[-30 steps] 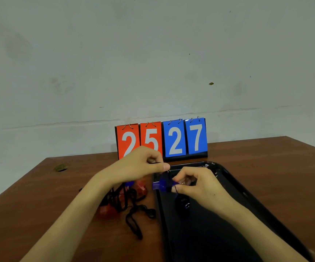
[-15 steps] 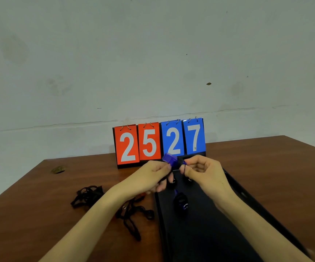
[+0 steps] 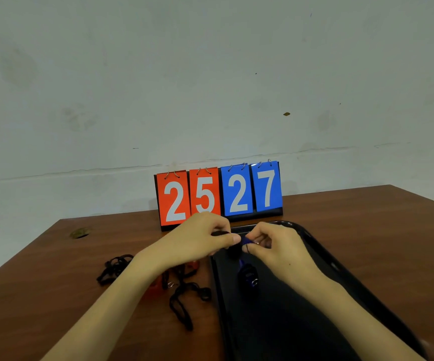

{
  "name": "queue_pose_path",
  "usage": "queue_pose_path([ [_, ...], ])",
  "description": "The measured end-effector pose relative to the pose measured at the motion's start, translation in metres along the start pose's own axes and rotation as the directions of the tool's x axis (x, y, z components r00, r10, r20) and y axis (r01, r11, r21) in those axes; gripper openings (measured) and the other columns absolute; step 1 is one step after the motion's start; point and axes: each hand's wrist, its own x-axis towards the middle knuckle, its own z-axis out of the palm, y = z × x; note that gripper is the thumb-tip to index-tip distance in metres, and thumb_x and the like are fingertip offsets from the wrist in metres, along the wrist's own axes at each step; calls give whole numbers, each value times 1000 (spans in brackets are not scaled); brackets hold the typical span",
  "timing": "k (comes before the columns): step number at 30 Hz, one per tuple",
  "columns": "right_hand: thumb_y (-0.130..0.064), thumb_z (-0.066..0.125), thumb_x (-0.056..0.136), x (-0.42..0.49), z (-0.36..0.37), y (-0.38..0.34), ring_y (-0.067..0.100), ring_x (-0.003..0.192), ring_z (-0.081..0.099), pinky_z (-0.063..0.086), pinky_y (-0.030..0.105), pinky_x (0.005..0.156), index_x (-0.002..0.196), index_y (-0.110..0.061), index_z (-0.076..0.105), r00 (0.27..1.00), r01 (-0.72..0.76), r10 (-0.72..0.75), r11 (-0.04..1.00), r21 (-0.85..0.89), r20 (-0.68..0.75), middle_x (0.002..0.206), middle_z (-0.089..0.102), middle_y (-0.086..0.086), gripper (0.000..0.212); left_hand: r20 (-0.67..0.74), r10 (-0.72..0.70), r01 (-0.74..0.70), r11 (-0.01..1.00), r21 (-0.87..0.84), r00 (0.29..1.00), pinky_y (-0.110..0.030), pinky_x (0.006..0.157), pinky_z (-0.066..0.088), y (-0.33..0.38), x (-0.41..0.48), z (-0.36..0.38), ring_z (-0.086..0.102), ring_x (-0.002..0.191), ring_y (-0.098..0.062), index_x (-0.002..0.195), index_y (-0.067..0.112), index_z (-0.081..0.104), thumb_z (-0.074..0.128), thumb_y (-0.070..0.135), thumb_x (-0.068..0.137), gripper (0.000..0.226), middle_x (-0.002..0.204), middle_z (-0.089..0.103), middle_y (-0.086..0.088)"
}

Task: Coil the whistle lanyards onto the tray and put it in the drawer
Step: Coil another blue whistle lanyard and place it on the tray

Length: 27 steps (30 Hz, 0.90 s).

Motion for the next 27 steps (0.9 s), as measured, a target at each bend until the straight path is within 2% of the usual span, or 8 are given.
queue_pose_path([
  [2, -23, 70, 80, -1, -1, -2, 2, 76, 59, 49, 16, 69, 83, -32, 62, 994, 32, -36, 999, 43, 102, 80, 64, -10, 13, -21, 5, -4, 1000, 17, 1000, -13, 58, 42, -2, 0, -6, 52, 58, 0, 71, 24, 61, 59, 40, 87, 22, 65, 58, 5],
  [6, -23, 70, 80, -3, -2, -8, -4, 72, 57, 47, 12, 65, 78, -36, 60, 976, 69, -90, 991, 111, 200, 77, 62, -11, 18, -18, 0, -1, 998, -57, 1000, -8, 52, 39, -5, -1, -13, 50, 52, 4, 73, 15, 63, 62, 36, 86, 24, 57, 52, 9],
  [9, -21, 72, 78, -2, -3, -8, 0, 72, 60, 51, 16, 69, 77, -33, 63, 971, 60, -107, 975, 213, 215, 78, 65, -7, 15, 0, -20, 19, 989, -143, 1000, -8, 50, 39, -8, 0, -14, 48, 43, 0, 75, 7, 64, 61, 34, 86, 30, 51, 52, 7],
  [15, -11, 74, 75, -1, -7, -8, 8, 75, 65, 55, 21, 76, 76, -27, 66, 977, 17, -108, 899, 438, 182, 75, 70, -8, 18, 10, -126, 123, 945, -302, 992, -8, 40, 32, -8, 1, -10, 38, 34, -2, 66, 11, 56, 51, 32, 92, 34, 42, 45, 9],
  [18, -8, 73, 75, 1, -9, -8, 11, 77, 67, 54, 20, 72, 80, -20, 67, 992, -29, -45, 834, 551, 120, 82, 71, 0, 15, 37, -146, 150, 933, -327, 989, -13, 39, 29, -6, 2, -2, 35, 34, -3, 68, 14, 58, 46, 23, 96, 32, 39, 45, 8],
  [22, -8, 69, 79, 5, -9, -5, 7, 69, 63, 51, 19, 66, 83, -14, 66, 996, -82, 85, 745, 662, 27, 75, 70, -1, 8, 60, -125, 138, 903, -407, 990, -17, 40, 28, -5, 3, 13, 33, 36, -6, 75, 12, 60, 36, 30, 100, 39, 45, 46, 4],
  [25, -13, 68, 81, 8, -8, 0, 8, 67, 60, 49, 21, 65, 90, -11, 66, 971, -125, 234, 698, 705, -59, 77, 69, 2, 9, 19, -107, 106, 917, -384, 994, -16, 41, 31, -5, 5, 17, 35, 37, -6, 79, 11, 61, 36, 35, 99, 39, 47, 47, 3],
  [27, -15, 68, 82, 9, -7, 3, 9, 70, 60, 47, 21, 64, 91, -12, 66, 943, -153, 312, 717, 680, -117, 79, 68, 3, 11, 38, -88, 95, 942, -321, 995, -13, 45, 34, -3, 4, 17, 37, 37, -3, 79, 11, 61, 38, 34, 99, 38, 46, 48, 4],
])
